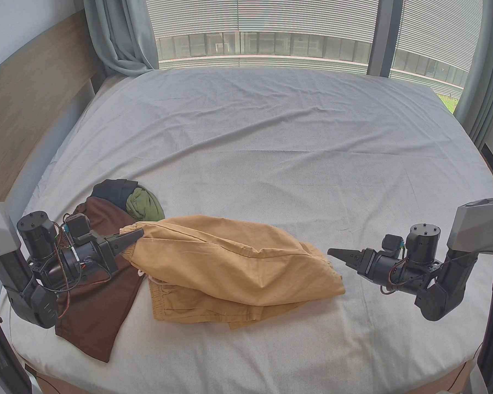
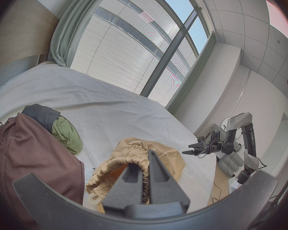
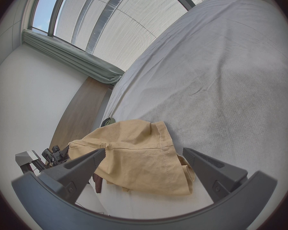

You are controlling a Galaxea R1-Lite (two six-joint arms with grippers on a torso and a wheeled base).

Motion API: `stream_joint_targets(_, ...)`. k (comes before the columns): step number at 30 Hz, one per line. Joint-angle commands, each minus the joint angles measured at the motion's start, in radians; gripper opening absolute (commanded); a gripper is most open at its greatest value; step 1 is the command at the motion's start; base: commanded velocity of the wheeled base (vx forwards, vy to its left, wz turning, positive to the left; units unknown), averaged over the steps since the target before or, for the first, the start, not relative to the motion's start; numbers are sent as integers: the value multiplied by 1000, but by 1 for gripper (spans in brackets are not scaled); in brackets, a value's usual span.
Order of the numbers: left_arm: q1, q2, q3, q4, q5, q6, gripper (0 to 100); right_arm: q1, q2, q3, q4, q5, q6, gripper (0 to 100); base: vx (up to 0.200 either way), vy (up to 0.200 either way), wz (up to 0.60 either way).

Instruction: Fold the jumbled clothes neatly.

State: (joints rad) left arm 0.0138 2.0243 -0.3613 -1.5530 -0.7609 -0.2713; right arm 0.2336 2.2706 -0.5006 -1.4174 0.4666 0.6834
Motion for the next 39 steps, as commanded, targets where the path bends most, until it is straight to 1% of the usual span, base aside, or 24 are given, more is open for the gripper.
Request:
stream_joint_targets(1, 0, -1, 1, -1, 0, 0, 0, 18, 47, -6, -26, -3, 15, 100, 0, 0, 0)
stream_joint_targets(4, 0, -2, -1, -1, 0, 0, 0, 21, 81, -6, -64, -6, 22, 100, 0, 0, 0)
stream_joint_targets(9, 0, -2, -1, -1, 0, 0, 0, 27, 109, -9, -72, -6, 22, 100, 0, 0, 0)
stream_joint_targets(15, 0, -7, -1, -1, 0, 0, 0, 44, 112, -1, -75, -2, 24, 100, 0, 0, 0)
stream_joint_targets(18, 0, -7, -1, -1, 0, 0, 0, 47, 112, 4, -90, 1, 24, 100, 0, 0, 0)
stream_joint_targets(19, 2, -7, -1, -1, 0, 0, 0, 59, 113, 16, -118, 3, 25, 100, 0, 0, 0)
stream_joint_targets(25, 0, -7, -2, -1, 0, 0, 0, 75, 110, 31, -121, 4, 27, 100, 0, 0, 0)
stream_joint_targets(28, 2, -7, -4, -1, 0, 0, 0, 84, 98, 48, -121, 12, 30, 100, 0, 0, 0)
stream_joint_targets(36, 2, -7, -5, -1, -2, 0, 0, 84, 13, 90, -123, 84, 71, 100, 0, 0, 0)
stream_joint_targets(39, 2, -7, -5, -1, 0, 0, 0, 84, -2, 96, -123, 87, 71, 100, 0, 0, 0)
